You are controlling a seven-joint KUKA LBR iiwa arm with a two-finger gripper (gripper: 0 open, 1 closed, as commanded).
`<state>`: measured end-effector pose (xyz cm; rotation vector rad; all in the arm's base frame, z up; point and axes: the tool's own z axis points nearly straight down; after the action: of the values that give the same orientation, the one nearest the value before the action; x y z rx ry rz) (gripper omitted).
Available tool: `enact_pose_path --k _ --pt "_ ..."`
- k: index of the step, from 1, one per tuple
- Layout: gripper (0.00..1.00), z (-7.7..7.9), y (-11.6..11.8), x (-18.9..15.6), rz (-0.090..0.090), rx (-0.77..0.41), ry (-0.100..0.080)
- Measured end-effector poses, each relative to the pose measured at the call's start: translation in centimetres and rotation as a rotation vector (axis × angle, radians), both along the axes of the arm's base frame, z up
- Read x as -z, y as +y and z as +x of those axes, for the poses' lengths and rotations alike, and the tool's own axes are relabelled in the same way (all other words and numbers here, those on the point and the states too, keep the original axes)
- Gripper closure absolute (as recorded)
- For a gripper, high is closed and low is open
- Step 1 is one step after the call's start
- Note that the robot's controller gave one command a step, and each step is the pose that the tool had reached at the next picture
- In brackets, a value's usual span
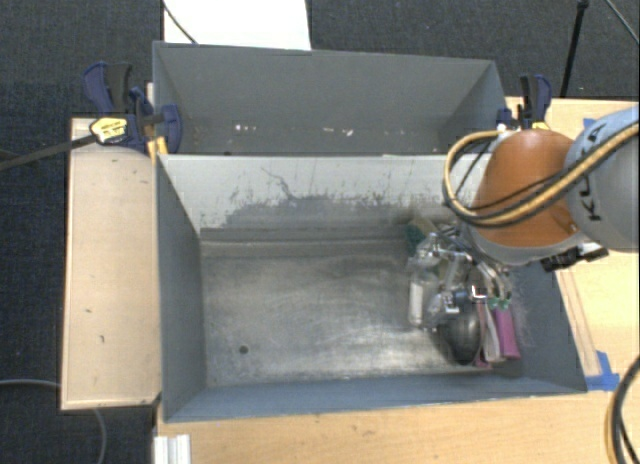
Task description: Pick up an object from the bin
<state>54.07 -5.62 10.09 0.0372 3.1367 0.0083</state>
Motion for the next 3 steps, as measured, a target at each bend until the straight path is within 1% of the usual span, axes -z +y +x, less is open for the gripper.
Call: enact_pose_path --k 1,2,3 --pt "0.00 -6.4 -0.3 0.1 -0.005 -0.136 0.007" --pt "0.00 -5.9 6.9 2.7 -0.010 -0.449 -0.017" --pt "0.00 -5.7 3.8 2.7 -0.007 -0.510 -0.019"
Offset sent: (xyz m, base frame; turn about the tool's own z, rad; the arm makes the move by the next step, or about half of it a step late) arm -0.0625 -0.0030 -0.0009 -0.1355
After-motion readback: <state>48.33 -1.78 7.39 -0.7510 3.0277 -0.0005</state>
